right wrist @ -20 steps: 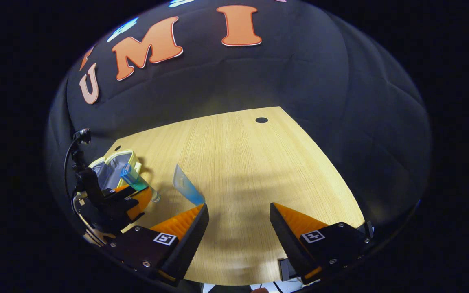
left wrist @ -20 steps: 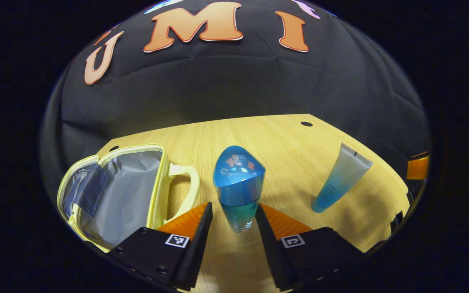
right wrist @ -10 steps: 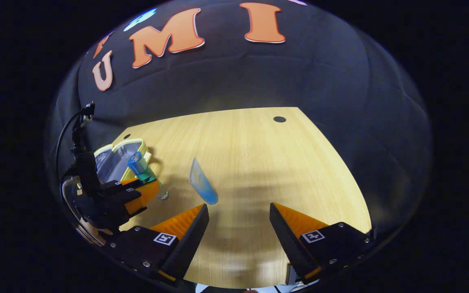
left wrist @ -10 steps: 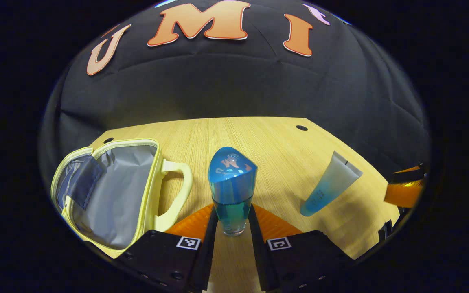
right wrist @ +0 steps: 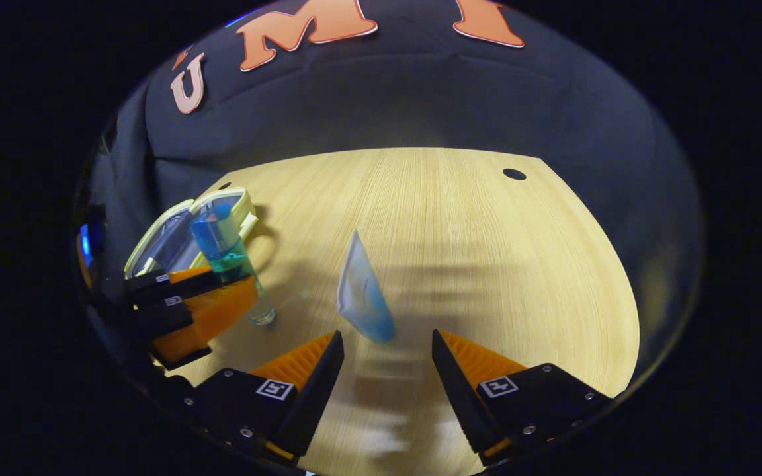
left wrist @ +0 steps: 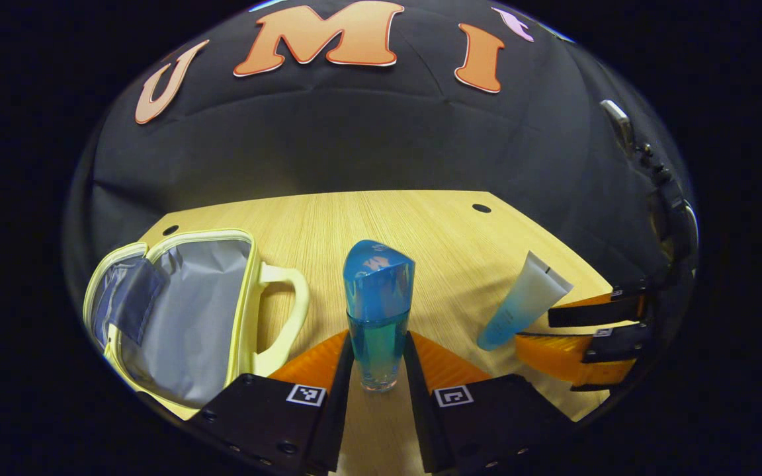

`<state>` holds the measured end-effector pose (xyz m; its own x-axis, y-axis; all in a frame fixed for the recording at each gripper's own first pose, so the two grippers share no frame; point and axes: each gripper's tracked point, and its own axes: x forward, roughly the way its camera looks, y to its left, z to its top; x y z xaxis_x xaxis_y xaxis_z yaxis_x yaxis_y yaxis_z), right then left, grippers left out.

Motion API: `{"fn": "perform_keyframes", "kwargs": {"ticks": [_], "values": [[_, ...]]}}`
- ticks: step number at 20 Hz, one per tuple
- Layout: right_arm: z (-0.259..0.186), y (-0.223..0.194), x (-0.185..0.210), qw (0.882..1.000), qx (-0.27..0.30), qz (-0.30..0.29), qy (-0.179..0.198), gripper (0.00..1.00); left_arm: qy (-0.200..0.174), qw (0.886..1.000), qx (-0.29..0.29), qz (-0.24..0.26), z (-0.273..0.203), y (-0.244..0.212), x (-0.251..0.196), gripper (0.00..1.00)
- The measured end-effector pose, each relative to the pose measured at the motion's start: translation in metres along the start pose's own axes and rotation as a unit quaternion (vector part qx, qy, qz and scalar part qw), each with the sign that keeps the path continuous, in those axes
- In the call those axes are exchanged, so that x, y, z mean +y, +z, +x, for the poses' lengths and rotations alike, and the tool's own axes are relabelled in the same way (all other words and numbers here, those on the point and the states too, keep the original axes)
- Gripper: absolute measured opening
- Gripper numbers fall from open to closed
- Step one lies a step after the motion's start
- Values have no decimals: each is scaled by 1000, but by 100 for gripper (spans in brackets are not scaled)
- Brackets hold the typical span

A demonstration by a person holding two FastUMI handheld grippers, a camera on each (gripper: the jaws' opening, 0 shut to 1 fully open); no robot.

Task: First open the suitcase, pack the skin care products into it, and then close the suitcase.

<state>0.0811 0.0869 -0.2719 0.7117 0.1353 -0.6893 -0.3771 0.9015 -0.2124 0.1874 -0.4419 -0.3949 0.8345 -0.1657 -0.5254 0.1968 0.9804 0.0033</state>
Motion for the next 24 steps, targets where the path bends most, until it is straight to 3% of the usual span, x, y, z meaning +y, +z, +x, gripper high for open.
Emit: {"fn": "perform_keyframes", "kwargs": {"ticks": [5, 6, 7, 9, 10, 12, 14, 15, 22, 23, 24], "values": [[20, 0, 9, 999, 1, -31, 8, 70, -7, 1000, 1, -5, -3, 4, 3, 45], [23, -1, 12, 999, 2, -36, 14, 60, -7, 1000, 2, -7, -4, 5, 4, 45], [27, -1, 13, 999, 2, -39, 15, 63, -9, 1000, 2, -7, -4, 5, 5, 45], [31, 2, 12, 999, -2, -39, 13, 57, -10, 1000, 2, -6, -6, 7, 6, 45], [32, 3, 13, 999, -3, -34, 12, 45, -12, 1000, 1, -7, -8, 7, 6, 45], [34, 4, 14, 999, -2, -40, 18, 49, -17, 1000, -1, -13, -12, 9, 6, 45], [31, 3, 10, 999, -1, -49, 8, 36, -21, 1000, -4, -16, -16, 13, 7, 45], [26, 6, 11, 999, -6, -47, 9, 40, -22, 1000, -6, -16, -17, 14, 9, 45], [-18, 27, 36, 999, -31, -8, 39, 39, -36, 998, -20, -46, -55, 45, 22, 45], [-25, 31, 41, 998, -34, -3, 45, 34, -38, 998, -23, -51, -63, 51, 27, 45], [-32, 34, 48, 998, -36, 2, 53, 39, -38, 997, -23, -58, -72, 57, 34, 45]]}}
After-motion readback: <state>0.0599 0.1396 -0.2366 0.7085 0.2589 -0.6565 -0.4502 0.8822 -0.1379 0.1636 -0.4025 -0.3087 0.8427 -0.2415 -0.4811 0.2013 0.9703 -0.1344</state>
